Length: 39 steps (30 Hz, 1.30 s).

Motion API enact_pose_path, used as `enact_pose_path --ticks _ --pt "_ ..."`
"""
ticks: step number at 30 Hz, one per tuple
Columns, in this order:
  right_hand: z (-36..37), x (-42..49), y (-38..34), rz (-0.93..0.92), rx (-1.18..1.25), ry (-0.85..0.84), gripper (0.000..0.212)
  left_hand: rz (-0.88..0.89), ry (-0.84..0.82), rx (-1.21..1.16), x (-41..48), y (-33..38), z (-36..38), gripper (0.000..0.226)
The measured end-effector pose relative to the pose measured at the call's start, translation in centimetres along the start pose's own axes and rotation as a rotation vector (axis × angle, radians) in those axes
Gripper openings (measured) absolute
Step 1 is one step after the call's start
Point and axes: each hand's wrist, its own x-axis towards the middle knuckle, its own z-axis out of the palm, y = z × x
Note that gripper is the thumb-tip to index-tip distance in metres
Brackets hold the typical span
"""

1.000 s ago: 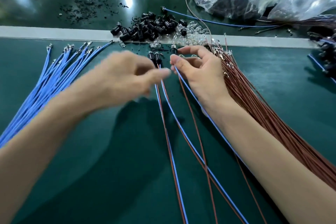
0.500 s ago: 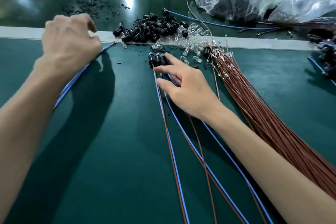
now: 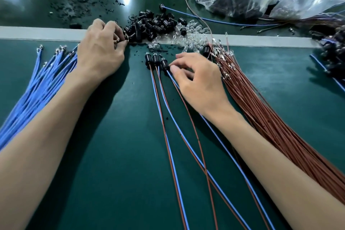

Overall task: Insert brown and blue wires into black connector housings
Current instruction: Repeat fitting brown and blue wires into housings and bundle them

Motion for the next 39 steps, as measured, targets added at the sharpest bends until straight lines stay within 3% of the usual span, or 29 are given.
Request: enact_pose_path --ticks 3,6,10,18,21,24,27,30,35,39 --pt "-1.1 0.4 0.2 -0.049 -0.211 0.114 0.013 0.057 0.016 -0.013 -0.1 -0.1 0.1 0.015" --pt "-2.6 0.8 0.8 -0.079 -0.602 0.235 0.017 0.072 0.053 -0.050 -0.1 -0.1 0.1 0.019" --pt "-3.9 1.4 2.1 0.086 -0.873 0.145 0.032 0.128 0.086 -0.064 -0.2 0.2 0.2 0.028" --pt "-3.9 1.3 2.4 0.006 -0.716 0.239 0.014 0.247 0.046 -0.154 -0.7 1.3 -0.4 0.027" --pt "-4.3 1.4 1.9 -0.033 -0.624 0.320 0.015 0.203 0.013 -0.292 -1.0 2.5 -0.9 0.025" --pt "-5.0 2.0 1.1 0.014 -0.473 0.348 0.015 0.182 -0.241 -0.544 -1.1 5.2 -1.8 0.019" --pt "-5.5 2.4 0.7 0.104 -0.273 0.243 0.015 0.277 -0.525 -0.744 -2.3 8.4 -2.6 0.017" --pt "-5.7 2.4 1.0 0.157 -0.210 0.209 0.009 0.298 -0.687 -0.866 -4.1 10.7 -2.1 0.010" --pt "-5.4 2.4 1.3 0.188 -0.050 0.251 0.012 0.224 -0.714 -0.803 -5.6 10.9 -0.8 0.014" --pt "-4.7 2.4 0.1 0.102 -0.006 0.326 0.008 0.193 -0.739 -0.972 -5.6 10.9 -1.1 0.019"
